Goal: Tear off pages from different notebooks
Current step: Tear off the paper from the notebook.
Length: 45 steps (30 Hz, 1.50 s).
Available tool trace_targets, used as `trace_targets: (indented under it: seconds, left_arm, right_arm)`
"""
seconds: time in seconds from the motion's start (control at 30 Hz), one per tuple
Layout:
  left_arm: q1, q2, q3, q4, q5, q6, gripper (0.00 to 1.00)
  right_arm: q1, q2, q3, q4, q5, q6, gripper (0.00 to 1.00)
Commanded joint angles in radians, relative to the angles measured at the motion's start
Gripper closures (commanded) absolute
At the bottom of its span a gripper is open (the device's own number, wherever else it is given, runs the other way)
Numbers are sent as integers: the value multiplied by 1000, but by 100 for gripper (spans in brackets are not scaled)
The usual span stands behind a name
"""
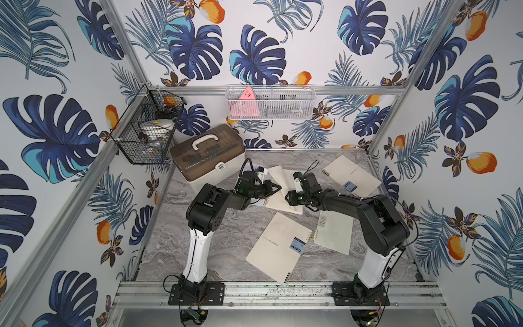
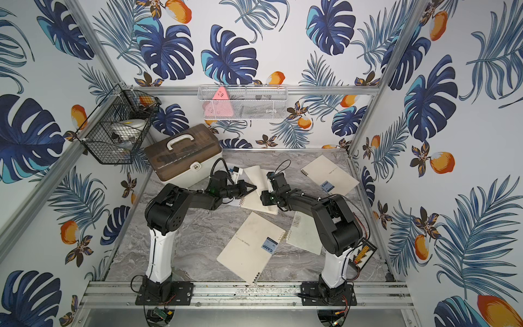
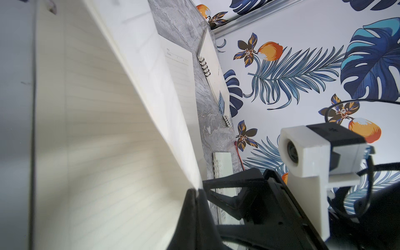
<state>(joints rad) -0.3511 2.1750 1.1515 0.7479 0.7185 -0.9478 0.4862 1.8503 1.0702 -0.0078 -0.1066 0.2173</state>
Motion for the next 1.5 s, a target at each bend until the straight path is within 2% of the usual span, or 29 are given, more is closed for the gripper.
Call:
trace_targets:
  seconds: [0.0,0.07,0.17,0.33,0.53,0.77,1.0,1.17,1.23,1.33,1.47]
  left_arm:
    - [1,8,7,46,10,-21,100]
    - [1,11,10,51,12,-27,100]
    - [2,13,12,53,13,-32,87]
    - [4,13,11,70,15,-49,55]
    - [6,1,-1,102,20,-68,48]
    - [6,22,-15,150,33,-80,49]
    - [1,59,32,136,29,-88,67]
    - [-7,62,56,102,13,-70,65]
    - [-13,67,71,65,7,-50,69]
    - [-19,78,84,54,-1,-45,82]
    - [-18,95,72,128,-1,-94,80]
  right_arm:
    - [-1,15,-3,31,32,5,59]
    - [-1,25,0,29,41,7,60]
    - [-1,35,-2,30,53,5,62]
    - [-1,44,-4,29,75,2,65]
    - [-1,42,-11,38,80,5,68]
    - [0,36,-22,54,73,10,69]
    - [-1,26,-39,78,52,7,70]
    - [-1,19,-44,84,44,2,70]
    - [-1,16,-48,93,39,2,70]
    - [-1,9,-56,102,26,4,71]
    - [-1,11,-55,102,21,4,71]
